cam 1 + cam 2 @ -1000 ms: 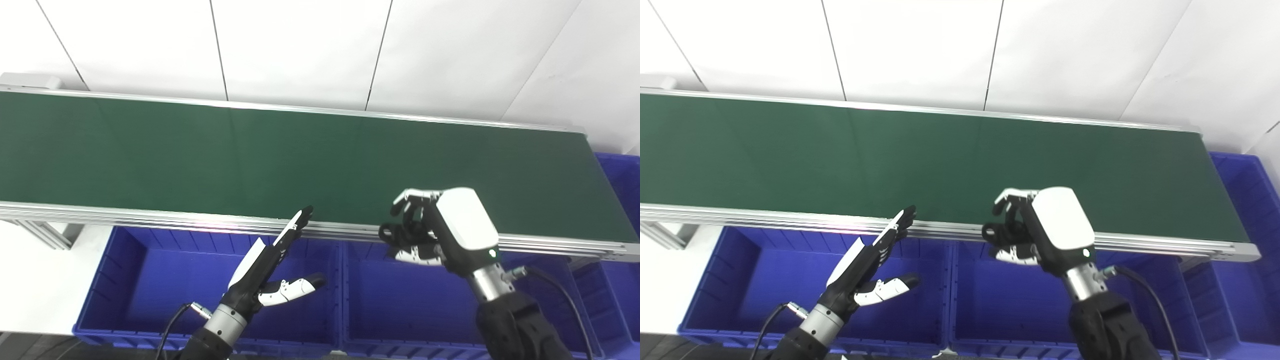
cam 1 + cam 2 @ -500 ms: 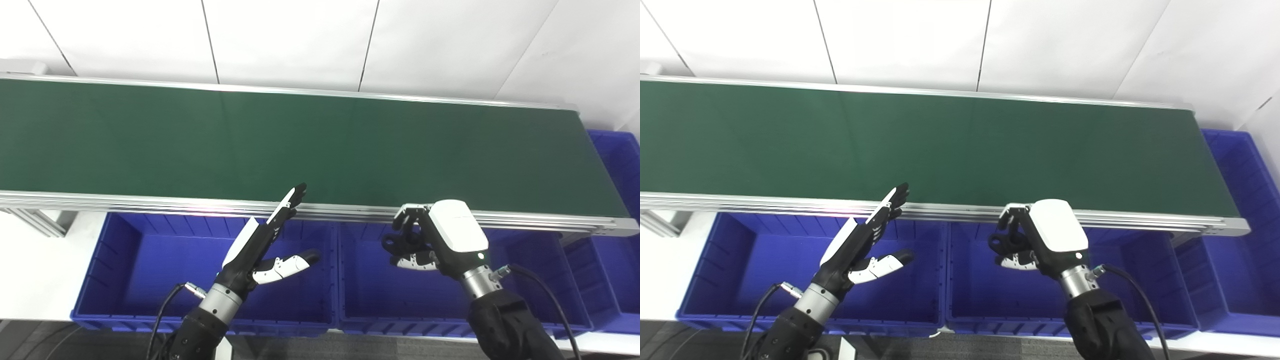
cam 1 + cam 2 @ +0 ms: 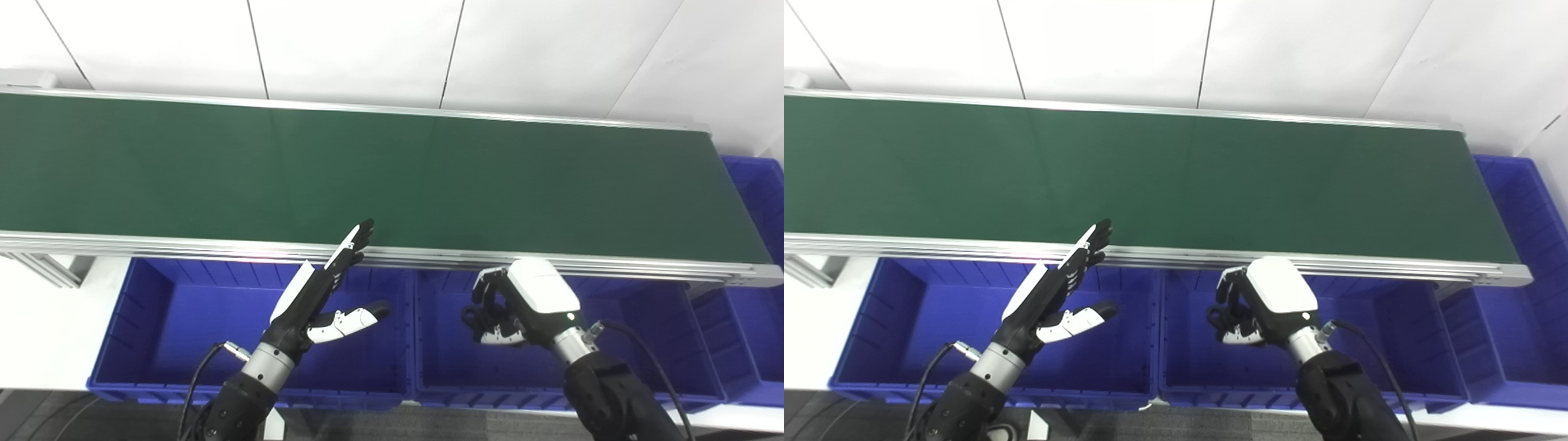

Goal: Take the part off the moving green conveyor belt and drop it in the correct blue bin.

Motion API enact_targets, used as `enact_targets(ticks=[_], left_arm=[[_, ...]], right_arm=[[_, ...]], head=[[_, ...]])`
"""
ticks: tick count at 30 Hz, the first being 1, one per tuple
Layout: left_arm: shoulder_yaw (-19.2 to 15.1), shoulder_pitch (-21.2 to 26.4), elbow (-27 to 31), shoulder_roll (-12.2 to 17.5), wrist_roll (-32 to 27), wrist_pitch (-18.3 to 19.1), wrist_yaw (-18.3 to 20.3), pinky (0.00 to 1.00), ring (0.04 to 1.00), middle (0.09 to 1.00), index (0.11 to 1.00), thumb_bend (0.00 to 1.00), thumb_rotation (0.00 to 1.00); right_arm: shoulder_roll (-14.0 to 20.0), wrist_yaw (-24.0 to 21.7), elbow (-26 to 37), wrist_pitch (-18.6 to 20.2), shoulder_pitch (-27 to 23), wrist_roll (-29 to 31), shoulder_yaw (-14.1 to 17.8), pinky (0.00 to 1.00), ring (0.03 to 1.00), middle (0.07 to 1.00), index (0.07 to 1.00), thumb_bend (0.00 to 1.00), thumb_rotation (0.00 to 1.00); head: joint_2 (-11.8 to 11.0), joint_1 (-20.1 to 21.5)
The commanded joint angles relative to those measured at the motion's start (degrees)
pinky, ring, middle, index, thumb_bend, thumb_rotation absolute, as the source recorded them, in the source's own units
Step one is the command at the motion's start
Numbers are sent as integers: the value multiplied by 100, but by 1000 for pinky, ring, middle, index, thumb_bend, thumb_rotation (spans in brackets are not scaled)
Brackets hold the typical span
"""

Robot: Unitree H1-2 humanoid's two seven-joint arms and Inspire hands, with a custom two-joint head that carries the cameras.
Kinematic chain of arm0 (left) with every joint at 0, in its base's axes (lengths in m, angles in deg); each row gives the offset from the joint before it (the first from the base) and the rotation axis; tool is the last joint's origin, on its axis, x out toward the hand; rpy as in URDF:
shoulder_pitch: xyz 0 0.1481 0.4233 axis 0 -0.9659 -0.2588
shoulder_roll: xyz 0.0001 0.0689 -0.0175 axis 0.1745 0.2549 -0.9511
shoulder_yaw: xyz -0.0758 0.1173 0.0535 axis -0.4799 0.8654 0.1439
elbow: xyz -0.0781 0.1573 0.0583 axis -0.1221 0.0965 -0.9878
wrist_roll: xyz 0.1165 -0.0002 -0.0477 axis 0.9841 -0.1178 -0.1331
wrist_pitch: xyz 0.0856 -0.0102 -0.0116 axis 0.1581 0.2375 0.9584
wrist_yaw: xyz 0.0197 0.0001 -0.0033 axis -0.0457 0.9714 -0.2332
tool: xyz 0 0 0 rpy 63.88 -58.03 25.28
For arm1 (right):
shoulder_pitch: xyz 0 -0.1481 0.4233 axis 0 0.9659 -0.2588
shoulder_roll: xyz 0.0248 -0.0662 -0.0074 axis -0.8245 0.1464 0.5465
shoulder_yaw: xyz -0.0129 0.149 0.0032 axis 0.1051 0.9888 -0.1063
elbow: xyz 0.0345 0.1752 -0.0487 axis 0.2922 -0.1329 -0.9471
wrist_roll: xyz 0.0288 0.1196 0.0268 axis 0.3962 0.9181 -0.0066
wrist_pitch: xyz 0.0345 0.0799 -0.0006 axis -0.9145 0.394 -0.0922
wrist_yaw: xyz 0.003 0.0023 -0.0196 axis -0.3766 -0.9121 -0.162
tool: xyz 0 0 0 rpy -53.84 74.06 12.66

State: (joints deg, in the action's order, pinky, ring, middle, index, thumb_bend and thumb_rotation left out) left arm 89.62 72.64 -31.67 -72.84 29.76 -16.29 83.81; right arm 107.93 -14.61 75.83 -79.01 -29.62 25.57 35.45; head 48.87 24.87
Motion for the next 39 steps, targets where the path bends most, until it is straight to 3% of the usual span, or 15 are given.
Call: enact_targets(ticks=[1, 3, 4, 7, 8, 9, 11, 12, 13, 15, 19, 30, 34, 39], left_arm=[[7, 57, 205, -6, -82, -79, -1, 948, 989, 1000, 999, 544, 666], [1, 50, 220, -11, -94, -53, 12, 953, 990, 1000, 996, 539, 655], [0, 49, 226, -12, -91, -34, 17, 958, 993, 1000, 997, 542, 657], [0, 59, 220, -9, -138, -61, 43, 969, 996, 1000, 997, 537, 657], [-1, 62, 222, -8, -152, -60, 51, 968, 995, 1000, 995, 535, 653], [-3, 65, 224, -9, -156, -54, 55, 970, 996, 1000, 994, 536, 651], [-3, 60, 241, -6, -130, -6, 54, 962, 995, 1000, 997, 547, 660], [-4, 59, 237, -10, -119, -11, 42, 962, 995, 1000, 997, 548, 661], [-5, 58, 233, -12, -112, -17, 34, 959, 992, 1000, 995, 542, 654], [-6, 55, 230, -17, -121, -28, 30, 960, 993, 1000, 995, 534, 646], [-5, 57, 233, -7, -114, -14, 37, 958, 992, 1000, 995, 533, 649], [-9, 47, 201, 17, -75, -13, 31, 955, 991, 999, 996, 550, 669], [15, 17, 192, -11, 9, -29, -13, 960, 993, 997, 994, 558, 675], [55, 13, 181, -35, 97, 22, -22, 961, 998, 1000, 998, 555, 686]], right_arm=[[36, -207, 104, 224, -80, -50, -32, 157, 228, 470, 484, 525, 0], [50, -405, 134, 335, -65, -103, -67, 175, 251, 471, 485, 525, 0], [50, -471, 145, 377, -57, -128, -77, 243, 329, 455, 514, 520, 3], [53, -748, 240, 546, -13, -137, -97, 332, 434, 483, 501, 520, 7], [46, -888, 308, 640, 5, -122, -84, 364, 477, 555, 500, 513, 80], [40, -1028, 375, 732, 14, -111, -70, 422, 546, 625, 633, 560, 214], [47, -1245, 497, 887, 27, -144, -76, 556, 696, 747, 792, 629, 425], [66, -1317, 555, 913, 31, -128, -80, 563, 704, 752, 799, 633, 436], [79, -1363, 593, 924, 34, -114, -81, 635, 776, 811, 838, 653, 557], [104, -1398, 664, 895, 47, -83, -74, 698, 829, 858, 866, 667, 665], [93, -1455, 859, 935, 86, -54, -44, 720, 844, 877, 885, 693, 749], [-152, -968, 1645, 862, 434, 169, 290, 693, 803, 837, 860, 679, 748], [-468, -544, 1991, 610, 791, 1110, 741, 678, 777, 812, 846, 682, 773], [-552, -329, 2092, 349, 1082, 1758, 910, 690, 781, 831, 868, 671, 780]], head=[[-3, -7], [0, -17], [0, -17], [12, -3], [6, 1], [8, 1], [11, -7], [12, -12], [12, -12], [11, 10], [-3, 5], [-40, -75], [-49, -464], [-56, -823]])
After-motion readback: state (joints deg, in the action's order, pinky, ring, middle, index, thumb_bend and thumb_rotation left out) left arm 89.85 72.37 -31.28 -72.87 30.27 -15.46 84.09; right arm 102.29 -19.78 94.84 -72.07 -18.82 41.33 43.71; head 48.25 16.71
